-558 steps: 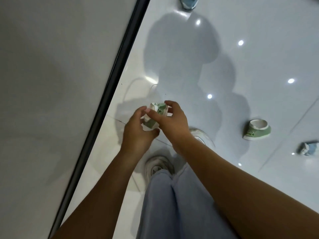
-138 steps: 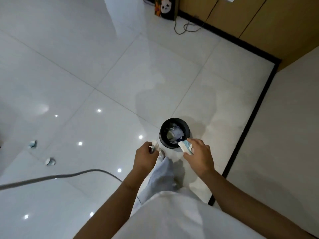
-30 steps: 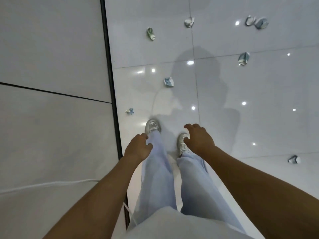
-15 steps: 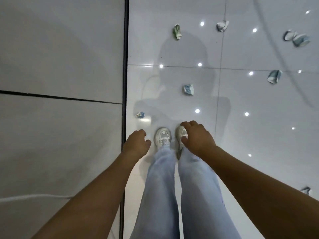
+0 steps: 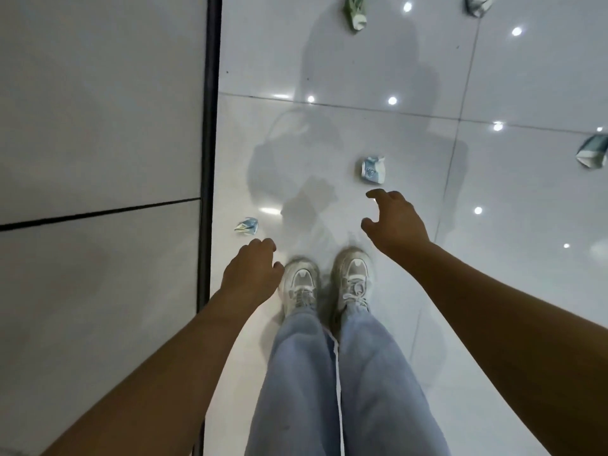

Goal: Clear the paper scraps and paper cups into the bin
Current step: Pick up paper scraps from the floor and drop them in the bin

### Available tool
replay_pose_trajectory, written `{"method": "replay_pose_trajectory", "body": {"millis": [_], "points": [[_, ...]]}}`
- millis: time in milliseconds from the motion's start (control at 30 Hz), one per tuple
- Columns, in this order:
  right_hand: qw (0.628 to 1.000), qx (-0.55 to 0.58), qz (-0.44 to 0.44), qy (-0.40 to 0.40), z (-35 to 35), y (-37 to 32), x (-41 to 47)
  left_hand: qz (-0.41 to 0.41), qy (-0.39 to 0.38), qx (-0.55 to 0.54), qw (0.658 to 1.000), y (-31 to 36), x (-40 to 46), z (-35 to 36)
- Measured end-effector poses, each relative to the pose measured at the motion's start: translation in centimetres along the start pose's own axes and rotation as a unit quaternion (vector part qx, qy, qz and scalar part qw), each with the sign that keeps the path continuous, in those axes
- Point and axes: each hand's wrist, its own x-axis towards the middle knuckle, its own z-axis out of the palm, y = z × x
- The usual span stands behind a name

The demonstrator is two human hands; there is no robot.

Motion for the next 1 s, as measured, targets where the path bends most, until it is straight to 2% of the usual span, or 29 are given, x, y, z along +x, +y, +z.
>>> {"method": "replay_pose_trajectory", "body": {"millis": [67,300,467,567,667,867,1000], "points": [[1.0,-0.005,-0.004,0.009,1.1,1.5,3.7,0.017,0.006,0.008,1.0,0.4,3.2,1.5],[0.999,-0.019,-0.001,0.037,5.6,5.6,16.4,0.127,0.029,0.135,0.982,1.3,14.6,6.4],[1.0,-0.012,0.008,0.027,9.0,7.3,22.9,0.161,0.045,0.156,0.974,1.2,20.2,9.4],[0.998,-0.006,-0.004,0.065,10.6,8.2,24.1,0.16,0.042,0.131,0.978,1.2,21.6,10.7],[0.994,0.035,-0.027,0.099,11.6,8.5,23.2,0.143,0.033,0.062,0.987,1.3,21.6,11.5],[0.992,0.044,-0.114,0.024,14.2,5.9,17.1,0.086,0.019,-0.055,0.995,1.9,19.5,11.2],[0.991,0.026,-0.133,-0.013,15.9,3.9,12.9,0.031,0.014,-0.146,0.989,2.7,17.4,10.1]]}}
